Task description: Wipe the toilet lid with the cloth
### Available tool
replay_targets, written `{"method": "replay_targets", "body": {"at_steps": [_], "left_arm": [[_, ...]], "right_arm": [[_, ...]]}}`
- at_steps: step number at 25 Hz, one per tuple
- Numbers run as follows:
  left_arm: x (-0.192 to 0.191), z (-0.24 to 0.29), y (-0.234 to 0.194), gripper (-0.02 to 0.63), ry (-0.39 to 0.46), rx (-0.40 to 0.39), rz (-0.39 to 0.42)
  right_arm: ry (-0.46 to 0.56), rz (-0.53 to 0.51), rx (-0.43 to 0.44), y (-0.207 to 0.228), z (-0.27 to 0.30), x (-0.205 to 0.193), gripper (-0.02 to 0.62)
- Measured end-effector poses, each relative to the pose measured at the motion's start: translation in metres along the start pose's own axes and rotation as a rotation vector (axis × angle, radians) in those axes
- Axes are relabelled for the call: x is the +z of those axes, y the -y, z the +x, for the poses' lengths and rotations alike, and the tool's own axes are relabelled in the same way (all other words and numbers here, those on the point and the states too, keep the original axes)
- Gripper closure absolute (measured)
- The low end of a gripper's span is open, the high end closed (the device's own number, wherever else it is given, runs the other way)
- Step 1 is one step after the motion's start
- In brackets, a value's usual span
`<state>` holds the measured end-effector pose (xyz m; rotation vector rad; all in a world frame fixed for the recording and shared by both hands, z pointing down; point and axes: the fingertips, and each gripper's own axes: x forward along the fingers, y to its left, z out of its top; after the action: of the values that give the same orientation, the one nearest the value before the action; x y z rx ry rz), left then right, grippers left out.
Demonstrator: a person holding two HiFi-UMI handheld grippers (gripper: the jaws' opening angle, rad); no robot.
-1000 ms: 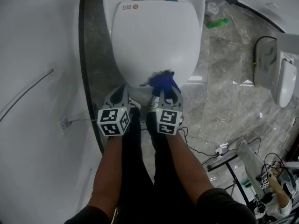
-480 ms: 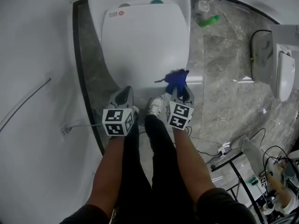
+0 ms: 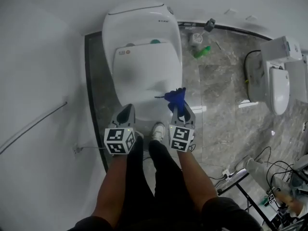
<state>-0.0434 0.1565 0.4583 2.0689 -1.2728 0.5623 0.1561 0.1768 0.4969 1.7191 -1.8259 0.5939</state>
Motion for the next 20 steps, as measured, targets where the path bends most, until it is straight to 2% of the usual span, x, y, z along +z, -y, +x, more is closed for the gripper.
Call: {"method": "replay_targets", "body": {"at_steps": [3, 6, 11, 15, 20], "left_arm": [[0.056, -0.030, 0.016, 0.595, 0.081, -0.007, 0.063], [0.098, -0.069, 0.022, 0.595, 0.126, 0.022, 0.133], [0.153, -0.128, 0.026, 0.595, 0.222, 0.074, 0.097], [0.179, -0.151, 0.037, 0.595, 0.282, 0.077, 0.077], [0.197, -0.179, 0.075, 0.595, 0.281, 0.039, 0.178]], "right_arm": [[0.087, -0.022, 0.059, -0.014, -0.036, 0.065, 0.525], [0.176, -0.028, 0.109, -0.028, -0.074, 0.128, 0.525], [0.304, -0.075, 0.196, -0.049, -0.131, 0.209, 0.525], [0.372, -0.094, 0.231, -0.062, -0.159, 0.243, 0.525], [0.392, -0.062, 0.290, -0.071, -0.191, 0.257, 0.525]]}}
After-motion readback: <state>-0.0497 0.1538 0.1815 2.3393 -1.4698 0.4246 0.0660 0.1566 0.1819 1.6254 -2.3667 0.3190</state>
